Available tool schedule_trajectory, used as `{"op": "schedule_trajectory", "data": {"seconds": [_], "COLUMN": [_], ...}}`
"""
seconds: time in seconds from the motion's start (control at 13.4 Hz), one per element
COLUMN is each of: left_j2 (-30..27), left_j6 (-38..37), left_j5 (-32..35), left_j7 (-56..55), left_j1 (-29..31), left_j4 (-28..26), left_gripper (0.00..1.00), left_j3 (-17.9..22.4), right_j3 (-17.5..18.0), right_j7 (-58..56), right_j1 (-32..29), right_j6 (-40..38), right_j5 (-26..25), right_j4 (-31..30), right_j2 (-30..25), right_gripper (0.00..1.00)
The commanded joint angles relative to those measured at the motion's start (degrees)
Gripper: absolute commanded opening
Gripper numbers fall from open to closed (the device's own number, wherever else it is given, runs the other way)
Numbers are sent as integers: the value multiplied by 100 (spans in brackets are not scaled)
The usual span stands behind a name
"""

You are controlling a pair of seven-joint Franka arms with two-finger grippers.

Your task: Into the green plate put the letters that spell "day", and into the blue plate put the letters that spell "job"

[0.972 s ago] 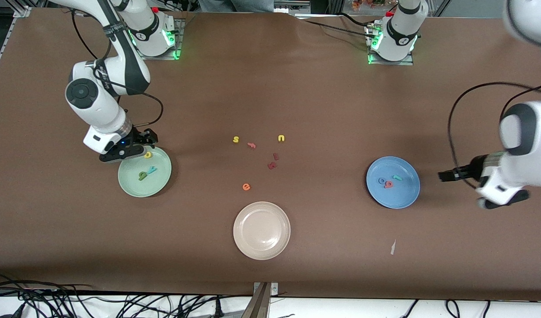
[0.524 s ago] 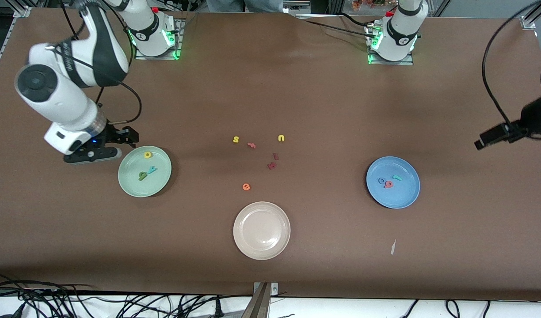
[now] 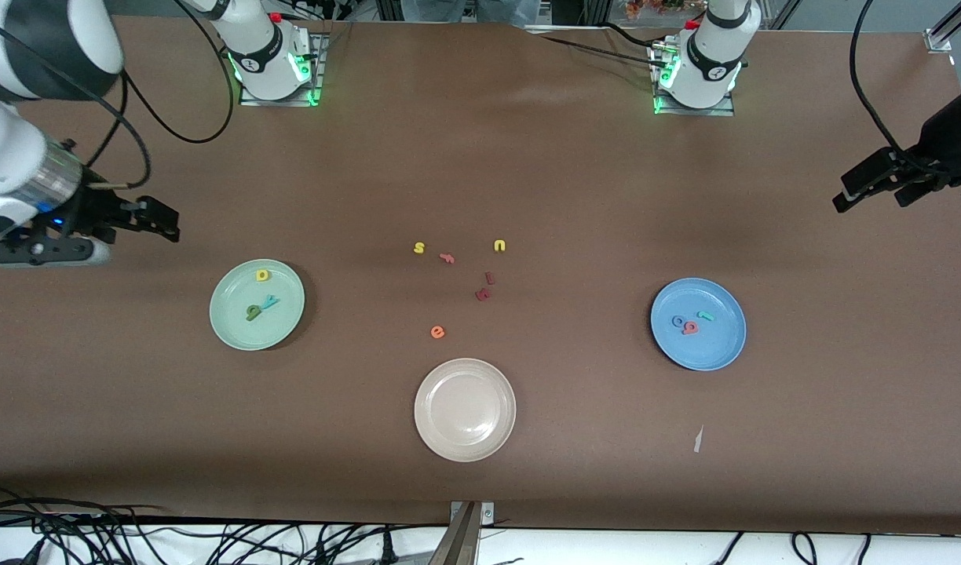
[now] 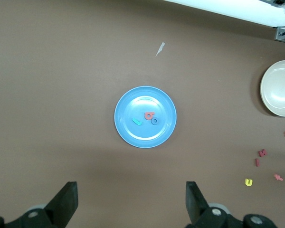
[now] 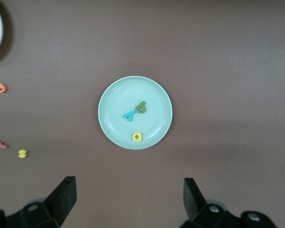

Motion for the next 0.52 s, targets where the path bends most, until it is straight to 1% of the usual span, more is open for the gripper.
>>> {"op": "schedule_trajectory", "data": {"seconds": [0.0, 0.15, 0.22, 0.3, 0.37, 0.45], "left_j2": [-138, 2, 21, 21, 21, 21], "left_j6": [-144, -223, -232, -232, -232, -232], "left_j5": [-10, -1, -1, -1, 8, 8], "left_j7": [57, 40, 48, 49, 49, 57], "left_j1": [22, 14, 14, 22, 31, 31], "left_j4": [-87, -60, -43, -34, -34, -34], "left_gripper": [100, 100, 100, 100, 100, 100], "left_j3": [-72, -81, -81, -72, -72, -63], "right_j3": [-12, -2, 59, 312, 436, 437], "right_j7": [-77, -217, -200, -192, -183, -174], "right_j1": [-234, -280, -332, -567, -674, -666], "right_j6": [-400, -365, -357, -330, -330, -339], "right_j5": [170, 170, 152, 152, 143, 134], "right_j4": [391, 348, 330, 330, 330, 330], "right_j2": [52, 96, 157, 192, 201, 175], "right_gripper": [100, 100, 100, 100, 100, 100]}}
